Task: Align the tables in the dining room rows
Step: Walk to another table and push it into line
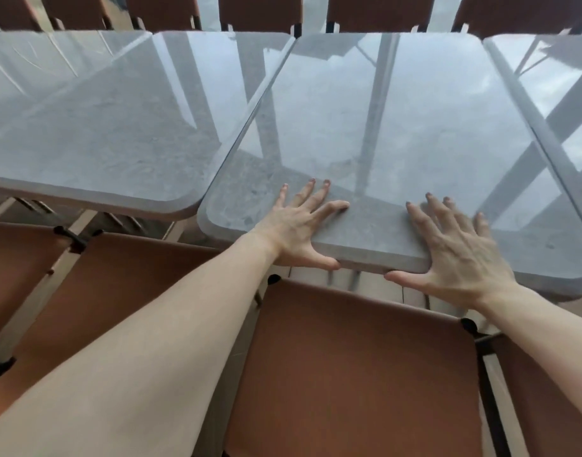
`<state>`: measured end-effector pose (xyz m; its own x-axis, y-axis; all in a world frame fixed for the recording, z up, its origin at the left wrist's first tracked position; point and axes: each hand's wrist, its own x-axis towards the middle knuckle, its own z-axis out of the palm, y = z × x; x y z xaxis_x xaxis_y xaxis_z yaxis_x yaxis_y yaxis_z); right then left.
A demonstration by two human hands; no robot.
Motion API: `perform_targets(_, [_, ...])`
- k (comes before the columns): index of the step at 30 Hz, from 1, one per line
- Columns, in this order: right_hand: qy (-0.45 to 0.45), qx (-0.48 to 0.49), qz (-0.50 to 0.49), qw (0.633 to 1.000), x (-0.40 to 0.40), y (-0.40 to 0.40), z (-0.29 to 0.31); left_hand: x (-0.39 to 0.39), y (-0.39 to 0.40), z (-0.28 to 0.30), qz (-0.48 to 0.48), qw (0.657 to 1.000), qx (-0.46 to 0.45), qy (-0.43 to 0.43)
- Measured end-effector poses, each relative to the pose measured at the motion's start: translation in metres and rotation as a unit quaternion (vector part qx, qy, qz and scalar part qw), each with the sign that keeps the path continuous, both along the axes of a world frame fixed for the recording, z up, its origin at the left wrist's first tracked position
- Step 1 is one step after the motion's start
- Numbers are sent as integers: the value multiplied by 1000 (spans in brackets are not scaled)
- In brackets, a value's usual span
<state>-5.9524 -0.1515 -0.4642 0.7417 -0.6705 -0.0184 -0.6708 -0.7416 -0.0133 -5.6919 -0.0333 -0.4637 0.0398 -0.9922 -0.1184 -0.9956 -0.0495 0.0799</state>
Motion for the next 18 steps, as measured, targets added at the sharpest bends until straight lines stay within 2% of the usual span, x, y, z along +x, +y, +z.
perform_targets(8, [-16,-16,6,1000,2,-3,-2,-2,-3,0,16,999,4,-30])
perform_targets(18, [-20,-27,12,999,3,-9,-7,4,-4,-1,11,1000,-16,-16])
